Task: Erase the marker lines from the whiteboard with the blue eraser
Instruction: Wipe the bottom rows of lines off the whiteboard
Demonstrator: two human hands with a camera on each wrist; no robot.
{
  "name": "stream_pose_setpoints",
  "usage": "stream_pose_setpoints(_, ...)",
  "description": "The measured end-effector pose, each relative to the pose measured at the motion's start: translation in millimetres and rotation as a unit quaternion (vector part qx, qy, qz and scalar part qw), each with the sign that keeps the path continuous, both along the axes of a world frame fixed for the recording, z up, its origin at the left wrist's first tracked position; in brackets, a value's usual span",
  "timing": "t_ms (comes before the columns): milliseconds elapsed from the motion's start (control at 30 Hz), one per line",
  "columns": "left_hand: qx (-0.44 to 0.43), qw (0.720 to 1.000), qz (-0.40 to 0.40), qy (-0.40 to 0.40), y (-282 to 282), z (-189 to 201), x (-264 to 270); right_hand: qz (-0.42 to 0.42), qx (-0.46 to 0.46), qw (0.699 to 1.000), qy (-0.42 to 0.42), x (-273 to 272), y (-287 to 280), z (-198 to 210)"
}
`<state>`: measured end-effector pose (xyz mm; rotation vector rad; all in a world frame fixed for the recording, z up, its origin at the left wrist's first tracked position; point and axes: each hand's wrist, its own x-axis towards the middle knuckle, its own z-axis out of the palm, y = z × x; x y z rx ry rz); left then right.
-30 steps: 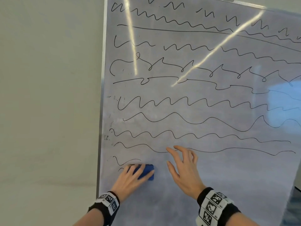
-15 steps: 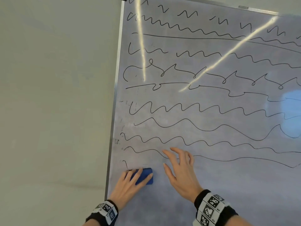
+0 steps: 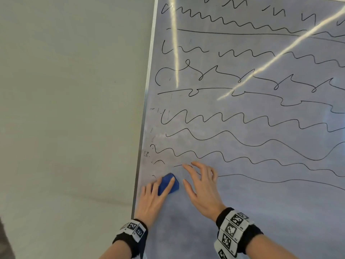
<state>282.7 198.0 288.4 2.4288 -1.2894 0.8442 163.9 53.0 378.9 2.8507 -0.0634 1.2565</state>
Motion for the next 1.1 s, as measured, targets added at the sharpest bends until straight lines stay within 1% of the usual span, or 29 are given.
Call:
stream_pose_setpoints(33,0.031,0.999,-0.004,-0.009,3,-7,0,0.002,-0.005,1.0,0.003,0,3,-2)
stream_pose_setpoints(100,0.075,0.996,-0.015,-0.052,12,-13,7,0.005,-0.013,1.0,0.01,1,5,-2)
stream_pose_setpoints(167,0.086,0.992,-0.02,-0.091,18,-5,17,0.008,-0.014,1.0,0.005,3,4,2)
stream_pose_setpoints(233,0.035,0.995,-0.001,-0.092,19,14,25,0.008,-0.001,1.0,-0.004,5,1,9)
stream_pose_setpoints(300,-0.045,0.997,0.027,-0.061,17,36,32,0.005,0.012,1.0,-0.014,8,-2,19)
stream_pose_setpoints(367,-0.1,0.994,0.042,-0.025,12,52,34,0.003,0.023,1.0,-0.019,9,-4,26)
stream_pose_setpoints(467,-0.136,0.988,0.069,-0.003,5,53,28,0.002,0.039,0.999,-0.02,9,-4,28)
stream_pose_setpoints(567,-0.092,0.995,0.048,0.0,2,27,13,0.005,0.039,0.999,-0.007,7,-2,21)
stream_pose_setpoints(633,-0.046,0.998,0.023,-0.032,7,12,8,0.008,0.029,1.0,-0.001,4,-3,17)
stream_pose_setpoints(667,-0.031,0.998,0.011,-0.054,11,12,11,0.007,0.026,1.0,0.0,3,-4,17)
stream_pose_setpoints(700,-0.03,0.997,0.008,-0.068,13,18,17,0.005,0.026,1.0,-0.002,2,-5,18)
stream_pose_setpoints(733,-0.048,0.996,0.02,-0.069,14,29,23,0.002,0.028,1.0,-0.006,2,-7,19)
stream_pose_setpoints(833,-0.156,0.984,0.078,-0.036,6,78,39,-0.004,0.041,0.999,-0.019,1,-14,26)
stream_pose_setpoints(900,-0.188,0.977,0.097,-0.019,-2,100,44,-0.004,0.047,0.999,-0.02,0,-15,29)
stream_pose_setpoints(933,-0.197,0.975,0.103,-0.01,-6,103,43,-0.002,0.049,0.999,-0.021,-1,-15,30)
stream_pose_setpoints(1000,-0.205,0.973,0.105,-0.001,-12,96,36,-0.001,0.05,0.999,-0.022,-2,-14,30)
stream_pose_setpoints(1033,-0.198,0.975,0.101,0.003,-13,86,31,-0.003,0.049,0.999,-0.021,-3,-14,30)
stream_pose_setpoints(1100,-0.155,0.984,0.087,0.0,-13,58,18,-0.006,0.046,0.999,-0.022,-5,-15,28)
